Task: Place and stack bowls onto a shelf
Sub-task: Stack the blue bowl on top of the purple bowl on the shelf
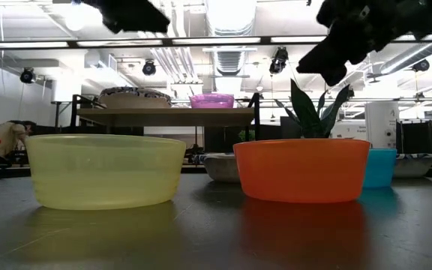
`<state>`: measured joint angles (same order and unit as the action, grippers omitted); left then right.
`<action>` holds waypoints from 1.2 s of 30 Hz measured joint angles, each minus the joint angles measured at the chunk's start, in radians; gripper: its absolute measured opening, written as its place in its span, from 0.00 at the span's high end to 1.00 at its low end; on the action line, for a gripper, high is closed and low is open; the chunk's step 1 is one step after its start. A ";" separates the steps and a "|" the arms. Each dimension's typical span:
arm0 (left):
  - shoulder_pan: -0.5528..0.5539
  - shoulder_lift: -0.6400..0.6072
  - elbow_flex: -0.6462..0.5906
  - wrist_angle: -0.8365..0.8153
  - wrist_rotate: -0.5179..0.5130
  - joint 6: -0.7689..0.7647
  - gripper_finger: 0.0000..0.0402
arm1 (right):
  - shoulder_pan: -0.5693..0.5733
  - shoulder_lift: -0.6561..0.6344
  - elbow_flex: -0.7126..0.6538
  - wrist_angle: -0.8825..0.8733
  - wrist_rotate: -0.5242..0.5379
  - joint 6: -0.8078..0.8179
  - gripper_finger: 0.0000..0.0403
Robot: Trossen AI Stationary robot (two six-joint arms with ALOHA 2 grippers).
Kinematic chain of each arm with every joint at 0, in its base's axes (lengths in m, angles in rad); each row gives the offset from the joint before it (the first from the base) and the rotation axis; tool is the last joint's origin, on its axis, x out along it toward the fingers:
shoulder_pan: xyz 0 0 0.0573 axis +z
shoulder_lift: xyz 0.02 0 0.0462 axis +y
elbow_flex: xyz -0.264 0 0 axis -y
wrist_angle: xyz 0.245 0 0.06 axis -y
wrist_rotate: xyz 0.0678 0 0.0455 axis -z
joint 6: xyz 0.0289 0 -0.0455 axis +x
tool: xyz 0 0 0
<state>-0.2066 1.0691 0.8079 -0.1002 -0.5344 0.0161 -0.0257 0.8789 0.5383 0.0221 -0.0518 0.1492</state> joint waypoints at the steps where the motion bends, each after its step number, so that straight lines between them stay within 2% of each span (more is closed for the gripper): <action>1: 0.000 0.000 -0.011 -0.001 -0.028 -0.007 0.52 | 0.000 0.014 0.032 -0.061 0.000 0.011 0.83; 6: 0.000 -0.005 -0.041 -0.007 -0.083 -0.032 0.52 | 0.000 0.092 0.188 -0.360 0.000 0.059 0.83; 12: 0.000 -0.005 -0.041 -0.044 -0.086 -0.027 0.52 | 0.000 0.213 0.350 -0.651 0.000 0.135 0.81; 21: 0.000 -0.006 -0.033 -0.141 -0.087 -0.065 0.52 | 0.007 0.387 0.477 -0.811 -0.034 -0.067 0.64; 24: 0.000 -0.006 -0.033 -0.172 -0.087 -0.085 0.52 | 0.009 0.438 0.488 -0.880 -0.035 -0.059 0.60; 28: 0.000 -0.007 -0.033 -0.180 -0.086 -0.093 0.52 | 0.008 0.497 0.486 -0.947 -0.026 -0.015 0.59; 36: 0.000 -0.007 -0.033 -0.182 -0.086 -0.104 0.52 | -0.019 0.560 0.461 -0.916 0.054 -0.090 0.63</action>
<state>-0.2066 1.0622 0.7750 -0.2826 -0.6205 -0.0879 -0.0447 1.4388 0.9995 -0.8938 0.0021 0.0587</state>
